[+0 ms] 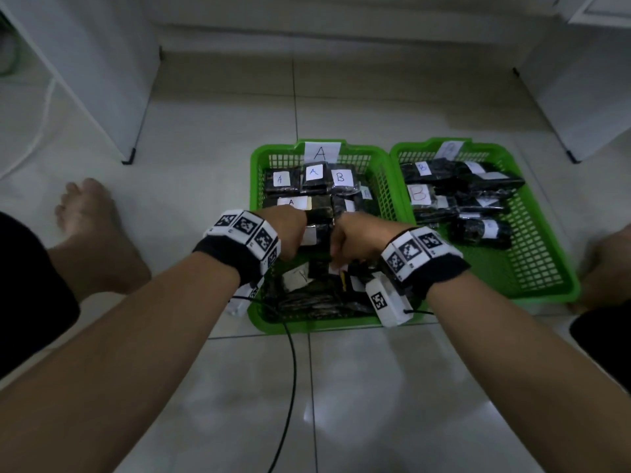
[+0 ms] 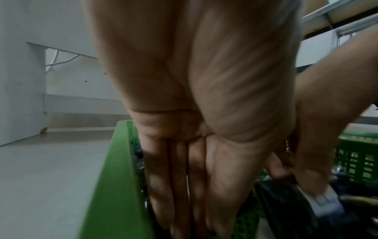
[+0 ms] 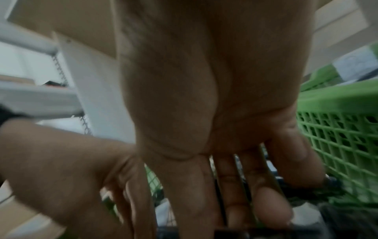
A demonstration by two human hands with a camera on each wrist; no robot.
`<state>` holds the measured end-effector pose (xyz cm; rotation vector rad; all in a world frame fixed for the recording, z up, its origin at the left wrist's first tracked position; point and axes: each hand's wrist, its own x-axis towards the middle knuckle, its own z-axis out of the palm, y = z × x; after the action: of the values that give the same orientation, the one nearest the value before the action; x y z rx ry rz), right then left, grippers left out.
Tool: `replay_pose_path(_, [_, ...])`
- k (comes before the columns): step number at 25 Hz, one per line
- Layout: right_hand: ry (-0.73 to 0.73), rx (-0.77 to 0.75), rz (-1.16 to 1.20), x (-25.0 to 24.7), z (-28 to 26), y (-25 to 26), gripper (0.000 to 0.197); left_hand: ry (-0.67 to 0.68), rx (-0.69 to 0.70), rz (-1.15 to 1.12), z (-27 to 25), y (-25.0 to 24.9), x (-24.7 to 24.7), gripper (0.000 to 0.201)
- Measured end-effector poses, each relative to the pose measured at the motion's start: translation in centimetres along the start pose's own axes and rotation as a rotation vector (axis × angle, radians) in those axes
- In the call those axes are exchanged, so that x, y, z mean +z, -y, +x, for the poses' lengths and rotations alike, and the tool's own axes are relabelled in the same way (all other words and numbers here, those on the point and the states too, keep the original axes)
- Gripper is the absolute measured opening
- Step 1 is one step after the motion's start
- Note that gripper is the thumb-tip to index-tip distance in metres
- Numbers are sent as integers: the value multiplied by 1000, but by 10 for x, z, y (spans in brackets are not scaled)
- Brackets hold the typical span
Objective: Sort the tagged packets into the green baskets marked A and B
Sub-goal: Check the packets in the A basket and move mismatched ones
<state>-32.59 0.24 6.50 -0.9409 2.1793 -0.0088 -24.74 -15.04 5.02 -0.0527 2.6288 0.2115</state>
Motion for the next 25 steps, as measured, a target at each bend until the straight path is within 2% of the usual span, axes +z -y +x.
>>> replay_pose_path(3, [-59,-14,160,-16,-2,-15,10,-103,-11,-5,-3,4,-4,5])
replay_pose_path(6, [-79,8,297,-28,-9,-31,19,-144,6,-32,6,10,-2,21])
replay_pose_path(10, [-50,30,544,-26,-13,-37,22,-137,23,-34,10,12,2,28])
replay_pose_path(13, [-137,-19,524,-26,-10,-31,30,-293,34,-284,4,20,-5,31])
replay_pose_path(15, [-238,-41,573,-23,-4,-23,24,-383,78,-465,-1,27,-8,38])
replay_pose_path(16, [-280,-45,612,-20,0,-18,22,-375,114,-464,-4,29,-9,44])
replay_pose_path(19, [-385,-71,648,-6,12,-8,16,-284,107,-277,-8,34,-4,57])
replay_pose_path(22, [-491,-85,573,6,22,-1,15,-320,48,-22,-12,36,-4,56])
replay_pose_path(25, [-529,-103,583,10,27,11,12,-338,49,25,-11,30,-6,57])
